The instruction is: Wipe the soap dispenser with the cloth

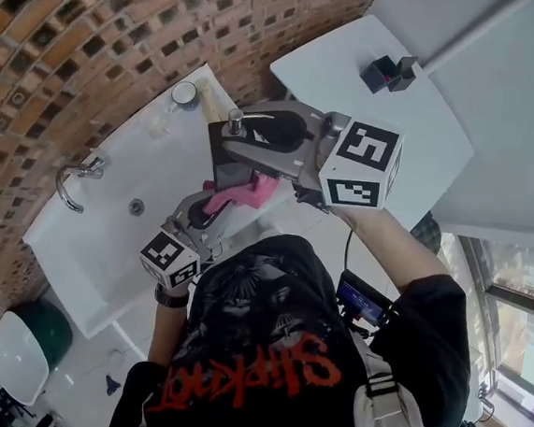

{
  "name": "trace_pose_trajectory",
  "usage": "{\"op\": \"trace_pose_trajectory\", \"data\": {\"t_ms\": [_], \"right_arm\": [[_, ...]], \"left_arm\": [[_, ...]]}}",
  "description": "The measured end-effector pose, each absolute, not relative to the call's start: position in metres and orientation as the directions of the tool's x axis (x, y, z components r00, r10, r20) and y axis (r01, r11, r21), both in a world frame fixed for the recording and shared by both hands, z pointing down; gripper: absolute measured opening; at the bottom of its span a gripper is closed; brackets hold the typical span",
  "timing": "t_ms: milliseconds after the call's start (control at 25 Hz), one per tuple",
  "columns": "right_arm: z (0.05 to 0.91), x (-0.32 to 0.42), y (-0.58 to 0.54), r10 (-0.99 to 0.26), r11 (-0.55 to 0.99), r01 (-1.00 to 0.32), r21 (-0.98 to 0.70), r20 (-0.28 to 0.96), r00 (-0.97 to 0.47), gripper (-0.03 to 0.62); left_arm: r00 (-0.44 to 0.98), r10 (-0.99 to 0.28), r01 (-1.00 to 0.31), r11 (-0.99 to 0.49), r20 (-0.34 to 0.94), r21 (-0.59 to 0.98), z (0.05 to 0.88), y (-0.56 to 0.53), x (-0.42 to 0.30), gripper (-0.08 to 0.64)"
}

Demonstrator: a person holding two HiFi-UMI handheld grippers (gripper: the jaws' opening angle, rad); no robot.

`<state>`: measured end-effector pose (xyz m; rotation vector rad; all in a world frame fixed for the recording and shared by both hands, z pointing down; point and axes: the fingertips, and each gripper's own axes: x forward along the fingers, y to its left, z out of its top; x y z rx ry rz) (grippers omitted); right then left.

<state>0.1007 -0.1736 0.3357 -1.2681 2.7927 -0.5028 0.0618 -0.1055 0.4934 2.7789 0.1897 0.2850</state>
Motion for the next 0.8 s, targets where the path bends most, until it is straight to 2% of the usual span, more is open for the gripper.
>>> {"op": "trace_pose_trajectory", "data": {"t_ms": [120,400,800], "right_arm": [[0.315,0.103,-0.17,-0.737,0.639,-0.71,-0.296,0.032,-0.676,0.133],[0.312,0.098,-0.165,-0.739,0.647,-0.741,-0.179,0.095,-0.667,0.133],[0.357,0.072,-0.157,-0.721,0.663,-0.745,-0.074,0.206,-0.661,0.133]], "left_arm": [[0.971,0.162,0.089,-0.927,0.175,0.364,0.496,-0.113,0.054,0.051],[0.993,0.016,-0.026,-0.937,0.116,0.35,0.458,-0.158,0.02,0.051],[0.994,0.11,0.098,-0.96,0.03,0.262,0.394,-0.126,0.041,0.051]]}}
